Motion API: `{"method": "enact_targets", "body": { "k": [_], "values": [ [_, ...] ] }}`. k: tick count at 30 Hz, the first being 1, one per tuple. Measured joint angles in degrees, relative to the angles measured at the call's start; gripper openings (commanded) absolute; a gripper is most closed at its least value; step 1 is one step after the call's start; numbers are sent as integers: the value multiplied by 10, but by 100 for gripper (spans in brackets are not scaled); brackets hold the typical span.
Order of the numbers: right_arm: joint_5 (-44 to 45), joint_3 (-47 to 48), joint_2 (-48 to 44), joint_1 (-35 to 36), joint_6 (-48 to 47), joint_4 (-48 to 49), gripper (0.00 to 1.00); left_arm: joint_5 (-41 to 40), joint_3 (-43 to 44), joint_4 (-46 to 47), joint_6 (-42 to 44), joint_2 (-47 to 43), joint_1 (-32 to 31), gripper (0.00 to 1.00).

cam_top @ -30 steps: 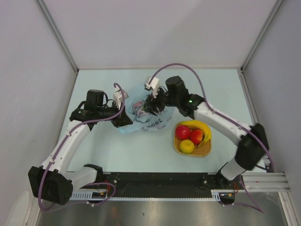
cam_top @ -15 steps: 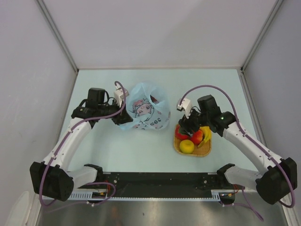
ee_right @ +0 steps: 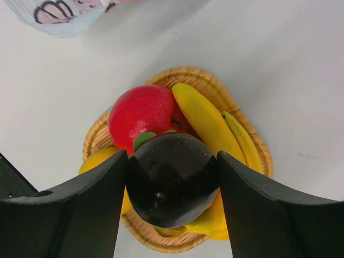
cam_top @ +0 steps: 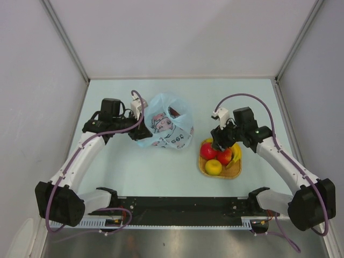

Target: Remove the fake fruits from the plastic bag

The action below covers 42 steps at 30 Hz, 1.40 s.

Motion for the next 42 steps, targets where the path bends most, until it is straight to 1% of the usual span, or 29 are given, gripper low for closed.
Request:
{"method": "enact_targets", "body": {
  "k": [2, 3, 8, 11, 14, 17, 19, 20, 21, 24, 28, 32, 34, 35, 36, 38, 39, 40, 42],
  "values": [
    [7, -7, 5, 0, 2, 3, 82, 0, 0, 0, -1, 1, 0, 0],
    [12, -9, 7, 0, 4, 6, 100, 0, 0, 2, -1, 2, 0, 0],
    [11, -11, 3, -6, 10, 11, 100, 0, 0, 8, -1, 6, 0, 0],
    [-13, -12, -33, -8, 12, 16, 100, 0, 0, 8, -1, 7, 0, 0],
    [-27, -4, -75, 16, 18, 23, 94, 2, 0, 9, -5, 7, 0, 0],
    [-28, 26, -80, 80, 27, 44, 80, 9, 0, 12, -12, 6, 0, 0],
    [-24, 46, -61, 134, 34, 74, 75, 17, 0, 15, -18, 5, 0, 0],
    [-21, 55, -47, 159, 36, 91, 69, 20, 0, 17, -22, 3, 0, 0],
    [-18, 61, -29, 182, 40, 110, 66, 23, 0, 18, -25, 0, 0, 0],
    [-6, 71, 32, 224, 54, 159, 58, 34, 0, 21, -33, -14, 0, 0],
    [22, 89, 143, 235, 95, 229, 58, 52, 0, 15, -35, -44, 0, 0],
    [57, 127, 244, 225, 148, 282, 57, 63, 0, -28, -10, -91, 0, 0],
    [80, 162, 293, 213, 173, 308, 62, 66, 0, -57, 7, -126, 0, 0],
    [90, 179, 313, 208, 182, 317, 66, 68, 0, -70, 14, -141, 0, 0],
    [99, 196, 331, 204, 189, 325, 77, 75, 0, -85, 25, -158, 0, 0],
    [117, 223, 358, 198, 196, 339, 88, 83, 0, -112, 43, -189, 0, 0],
    [126, 231, 368, 198, 195, 346, 97, 86, -1, -122, 51, -197, 1, 0],
    [134, 237, 376, 200, 195, 353, 99, 87, -2, -127, 56, -202, 1, 0],
    [150, 245, 394, 209, 188, 364, 100, 89, -10, -132, 61, -210, 1, 1]
  ]
}}
